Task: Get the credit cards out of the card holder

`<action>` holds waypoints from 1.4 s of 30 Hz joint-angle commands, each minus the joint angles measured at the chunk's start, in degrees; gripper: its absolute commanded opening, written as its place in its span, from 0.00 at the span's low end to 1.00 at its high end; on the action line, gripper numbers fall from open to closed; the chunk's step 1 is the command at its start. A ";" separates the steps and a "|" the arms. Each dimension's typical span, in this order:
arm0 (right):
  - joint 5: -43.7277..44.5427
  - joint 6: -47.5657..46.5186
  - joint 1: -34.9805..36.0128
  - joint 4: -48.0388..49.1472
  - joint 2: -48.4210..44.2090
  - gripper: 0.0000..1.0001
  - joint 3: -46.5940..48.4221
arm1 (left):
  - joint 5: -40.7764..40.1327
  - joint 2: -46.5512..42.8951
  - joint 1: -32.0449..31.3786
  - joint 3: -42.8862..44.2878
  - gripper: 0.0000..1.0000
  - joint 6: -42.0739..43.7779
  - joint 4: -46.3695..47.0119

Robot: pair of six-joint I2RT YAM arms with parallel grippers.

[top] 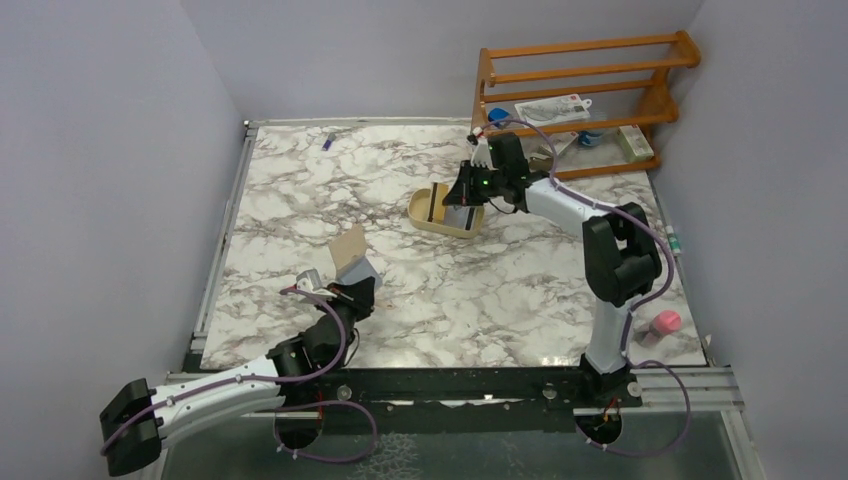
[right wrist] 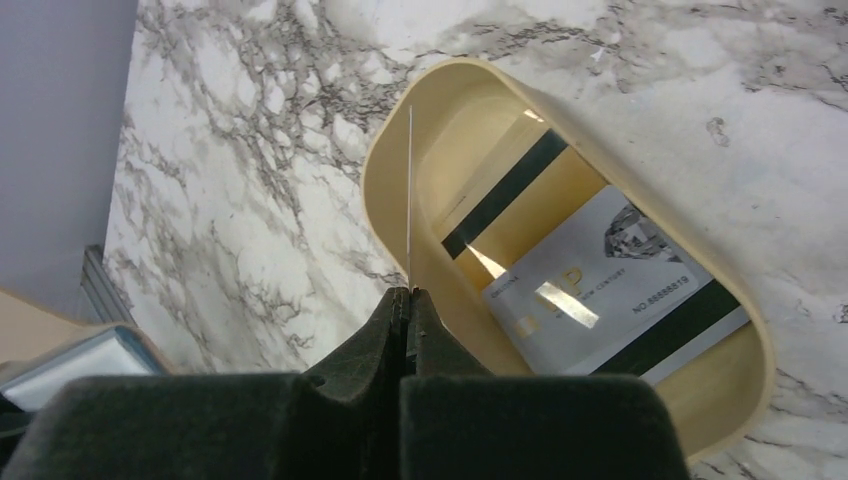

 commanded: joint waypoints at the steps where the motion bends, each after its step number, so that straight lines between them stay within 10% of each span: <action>1: 1.71 -0.62 -0.45 3.37 3.29 0.01 1.40 | 1.80 0.74 0.17 0.98 0.00 -1.19 3.85; 15: 1.01 0.28 -0.48 5.59 8.23 0.01 2.07 | 1.39 1.47 0.20 1.62 0.00 -1.90 2.76; 30: 2.78 -1.54 -0.50 1.66 6.05 0.36 2.68 | 1.49 3.32 0.21 2.41 0.00 -1.46 3.88; 38: 7.57 -6.83 -0.37 -2.39 -6.62 0.43 3.25 | 6.29 1.23 0.45 2.58 0.00 5.66 6.89; 42: -0.06 -8.32 0.43 3.29 -16.14 0.64 -4.29 | 12.64 1.00 1.10 4.41 0.00 11.89 6.59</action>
